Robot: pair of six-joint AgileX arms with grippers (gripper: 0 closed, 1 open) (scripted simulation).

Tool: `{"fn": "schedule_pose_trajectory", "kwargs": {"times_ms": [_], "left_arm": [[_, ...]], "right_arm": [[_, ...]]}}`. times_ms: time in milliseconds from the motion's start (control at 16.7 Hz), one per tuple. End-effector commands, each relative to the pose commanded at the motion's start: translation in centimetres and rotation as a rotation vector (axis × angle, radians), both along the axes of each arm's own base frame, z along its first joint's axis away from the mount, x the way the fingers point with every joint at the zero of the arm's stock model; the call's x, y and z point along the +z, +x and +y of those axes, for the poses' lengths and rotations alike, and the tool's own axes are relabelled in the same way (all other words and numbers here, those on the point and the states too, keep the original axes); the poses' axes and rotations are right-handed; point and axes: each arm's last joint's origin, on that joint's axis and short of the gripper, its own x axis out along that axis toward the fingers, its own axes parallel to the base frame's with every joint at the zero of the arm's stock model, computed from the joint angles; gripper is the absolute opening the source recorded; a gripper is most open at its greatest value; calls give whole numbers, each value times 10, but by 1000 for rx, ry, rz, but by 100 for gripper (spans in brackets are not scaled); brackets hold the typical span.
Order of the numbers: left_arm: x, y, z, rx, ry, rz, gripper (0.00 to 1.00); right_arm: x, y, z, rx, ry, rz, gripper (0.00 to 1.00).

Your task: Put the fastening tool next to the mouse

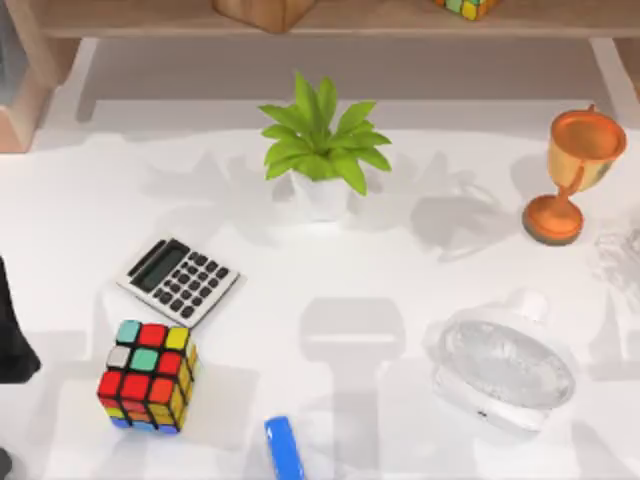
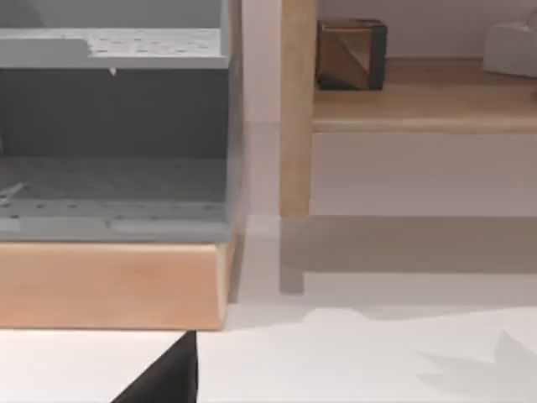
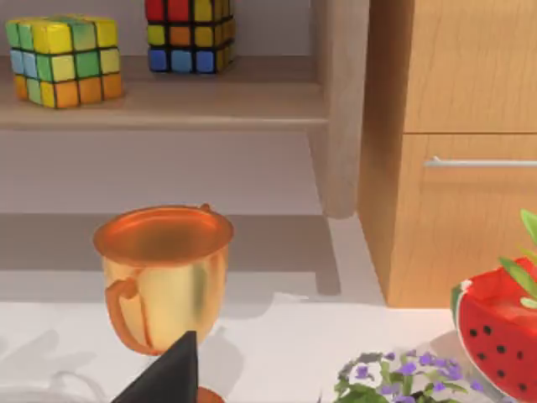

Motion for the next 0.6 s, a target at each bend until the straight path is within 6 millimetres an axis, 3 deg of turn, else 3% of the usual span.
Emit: {"fn": "schedule_pose_trajectory", "kwargs": {"times_ms": [300, 600], "left_arm": [[2, 2, -4, -32, -47, 72, 100], [21, 14, -24, -146, -222, 360, 100]], "right_arm": [[0, 0, 0, 0, 0, 0, 100], [0, 0, 0, 0, 0, 0, 100]]}}
